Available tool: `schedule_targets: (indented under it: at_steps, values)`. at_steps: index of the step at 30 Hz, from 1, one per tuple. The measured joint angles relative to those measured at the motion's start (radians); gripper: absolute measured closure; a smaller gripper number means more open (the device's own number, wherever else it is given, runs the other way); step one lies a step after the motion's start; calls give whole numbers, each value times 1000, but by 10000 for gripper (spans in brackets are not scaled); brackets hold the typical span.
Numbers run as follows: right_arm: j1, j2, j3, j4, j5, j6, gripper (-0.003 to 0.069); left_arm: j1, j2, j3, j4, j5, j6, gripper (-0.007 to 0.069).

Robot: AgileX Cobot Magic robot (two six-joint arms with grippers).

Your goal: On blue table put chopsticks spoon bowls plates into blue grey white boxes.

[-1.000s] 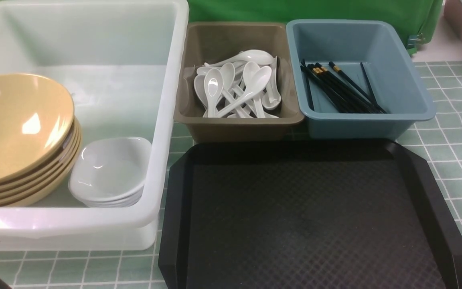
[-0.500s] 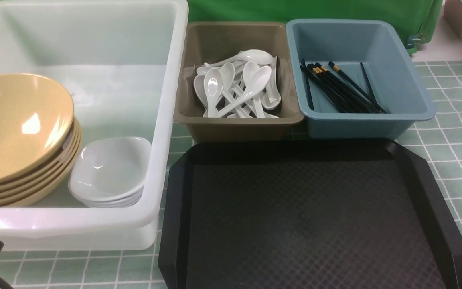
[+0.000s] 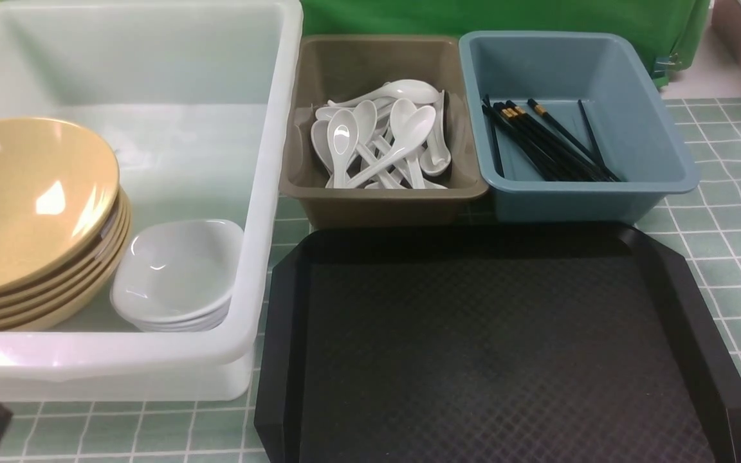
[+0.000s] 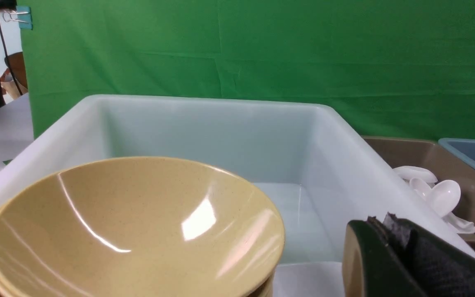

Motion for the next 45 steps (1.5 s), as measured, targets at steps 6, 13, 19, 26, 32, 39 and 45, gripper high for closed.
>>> schedule_targets:
  at_steps: [6, 13, 19, 26, 32, 39, 45]
  values:
    - [-1, 0, 0, 0, 0, 0, 579, 2, -147, 165, 21, -88, -18, 620]
    - [-1, 0, 0, -1, 1, 0, 573, 20, -172, 173, 298, 230, -291, 620]
    - [-1, 0, 0, -2, 1, 0, 568, 17, -173, 172, 490, 272, -548, 620]
    - [-1, 0, 0, -2, 1, 0, 559, 14, -173, 172, 519, 270, -604, 620]
    - [-1, 0, 0, -2, 1, 0, 552, 14, -173, 172, 520, 270, -590, 620]
    - [-1, 0, 0, -2, 1, 0, 549, 14, -173, 172, 520, 270, -588, 620]
    - [-1, 0, 0, -2, 1, 0, 543, 14, -173, 172, 520, 270, -588, 620]
